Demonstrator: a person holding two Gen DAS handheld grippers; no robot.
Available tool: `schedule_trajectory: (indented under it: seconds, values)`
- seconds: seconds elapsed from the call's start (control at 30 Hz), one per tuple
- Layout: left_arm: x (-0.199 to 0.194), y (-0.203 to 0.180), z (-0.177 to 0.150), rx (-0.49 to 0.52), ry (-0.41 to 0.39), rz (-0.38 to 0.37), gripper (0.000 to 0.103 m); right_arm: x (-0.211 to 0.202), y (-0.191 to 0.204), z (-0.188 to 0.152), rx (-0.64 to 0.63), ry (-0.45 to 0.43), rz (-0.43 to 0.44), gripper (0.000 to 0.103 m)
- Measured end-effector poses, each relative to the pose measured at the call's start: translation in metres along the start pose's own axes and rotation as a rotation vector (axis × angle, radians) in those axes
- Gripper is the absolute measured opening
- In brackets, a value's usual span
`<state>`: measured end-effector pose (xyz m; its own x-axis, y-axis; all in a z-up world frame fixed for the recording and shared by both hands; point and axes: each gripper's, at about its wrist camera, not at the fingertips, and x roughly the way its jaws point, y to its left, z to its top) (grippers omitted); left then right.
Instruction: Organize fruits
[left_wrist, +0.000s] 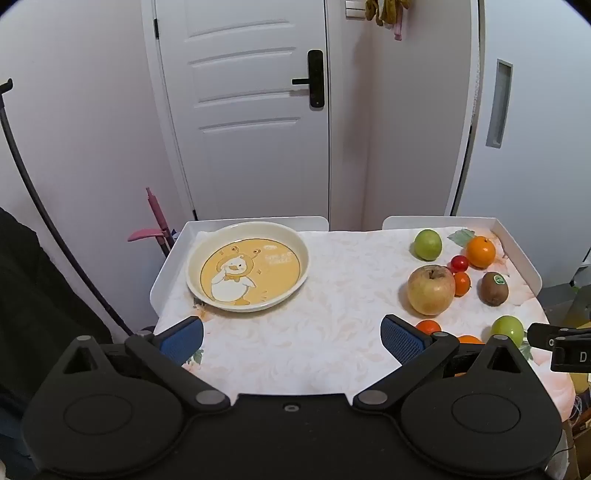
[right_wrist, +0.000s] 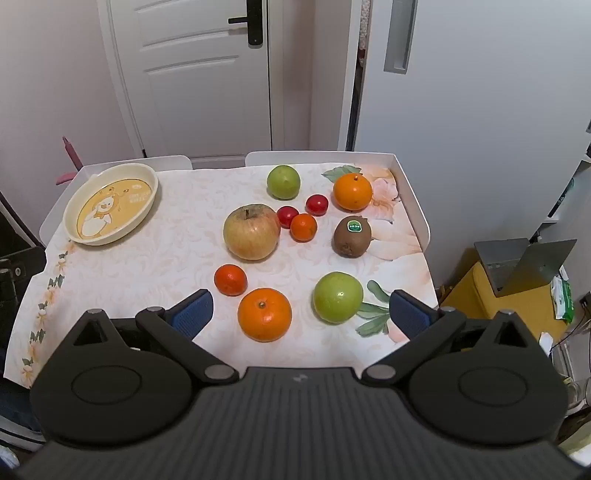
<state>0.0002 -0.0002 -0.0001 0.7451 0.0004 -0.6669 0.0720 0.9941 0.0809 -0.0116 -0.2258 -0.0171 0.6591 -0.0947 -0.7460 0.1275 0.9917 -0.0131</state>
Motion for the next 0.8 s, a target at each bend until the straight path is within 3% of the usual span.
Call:
schedule_trajectory:
  seconds: [0.8]
  values:
    - [0.0015,-0.0018,-0.0016,0.001,-0.006,-0.011,0.103,0.0054,-0.0016,-0.0008,-0.001,0.008,0.005,0.103]
